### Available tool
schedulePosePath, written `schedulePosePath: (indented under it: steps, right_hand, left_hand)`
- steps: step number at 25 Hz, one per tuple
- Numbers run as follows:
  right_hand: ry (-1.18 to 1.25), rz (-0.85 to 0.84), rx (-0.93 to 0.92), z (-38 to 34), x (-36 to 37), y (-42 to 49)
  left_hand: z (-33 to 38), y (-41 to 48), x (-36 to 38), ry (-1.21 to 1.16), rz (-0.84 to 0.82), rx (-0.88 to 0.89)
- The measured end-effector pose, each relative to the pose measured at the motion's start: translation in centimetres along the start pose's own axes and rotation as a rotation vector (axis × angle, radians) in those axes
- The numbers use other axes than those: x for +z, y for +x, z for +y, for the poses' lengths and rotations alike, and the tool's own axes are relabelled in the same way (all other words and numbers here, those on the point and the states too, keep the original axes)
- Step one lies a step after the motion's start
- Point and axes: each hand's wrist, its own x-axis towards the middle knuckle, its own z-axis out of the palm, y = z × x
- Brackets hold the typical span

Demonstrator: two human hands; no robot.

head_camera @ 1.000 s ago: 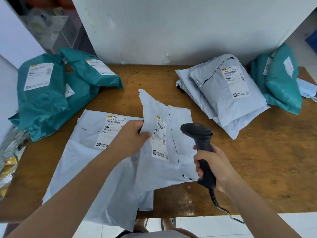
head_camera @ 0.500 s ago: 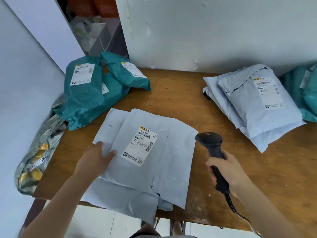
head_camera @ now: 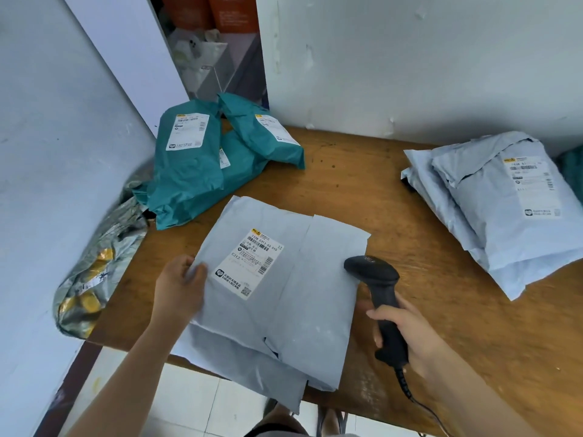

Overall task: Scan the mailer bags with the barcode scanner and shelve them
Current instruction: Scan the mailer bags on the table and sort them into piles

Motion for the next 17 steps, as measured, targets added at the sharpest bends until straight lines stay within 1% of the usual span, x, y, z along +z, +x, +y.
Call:
schedulePosePath:
  steps: [2, 3, 4, 5, 7, 8, 10, 11, 12, 13, 15, 16, 17]
  right_hand:
    - [-0.053, -0.083, -0.007, -0.2, 0.0, -0.1]
    - [-0.075, -0.09, -0.003, -0.1, 0.1, 0.1]
    - [-0.091, -0.058, -0.007, 0.1, 0.1, 0.3]
    - [-0.122, 0.008, -0.019, 0.3, 0.0, 0.6]
    - [-0.286, 0.186, -0.08, 1.1, -0.4, 1.5]
    - [-0.394, 0.251, -0.131, 1.4, -0.7, 1.9]
    - [-0.591, 0.343, -0.214, 2.0, -1.2, 2.7]
    - [-0.656, 0.379, -0.226, 2.1, -1.4, 3.0]
    - [-0.701, 0.408, -0.223, 2.3, -1.6, 3.3]
    - [-0.749, 0.425, -0.211, 2.4, -1.8, 3.7]
    - [-0.846, 0.447, -0.199, 3.0, -2.1, 4.4]
    - [-0.896, 0.45, -0.197, 3.3, -2.3, 4.9]
    - [-0.93, 0.447, -0.175, 3.4, -2.4, 5.1]
  left_hand:
    - [-1.8, -0.3, -0.9, 0.159, 0.037, 0.092]
    - [-2.5, -0.5, -1.3, 0.216, 0.053, 0.123]
    - [-3.0, -0.7, -1.6, 0.265, 0.067, 0.132]
    - [-3.3, -0.9, -1.6, 0.341, 0.061, 0.114]
    - [-3.2, -1.6, -0.8, 0.495, -0.007, 0.106]
    - [-2.8, -2.0, 0.0, 0.531, -0.047, 0.167]
    - [-1.6, -3.3, 2.0, 0.575, -0.145, 0.386]
    - [-1.3, -3.9, 3.1, 0.586, -0.212, 0.476]
    - [-1.3, -4.3, 4.2, 0.599, -0.28, 0.523]
    - [-1.5, -4.6, 5.0, 0.62, -0.351, 0.531]
    - [-2.5, -5.2, 6.2, 0.691, -0.407, 0.561]
    - [-3.0, -5.4, 6.5, 0.694, -0.385, 0.577]
    - [-3.1, -5.3, 6.1, 0.662, -0.411, 0.56]
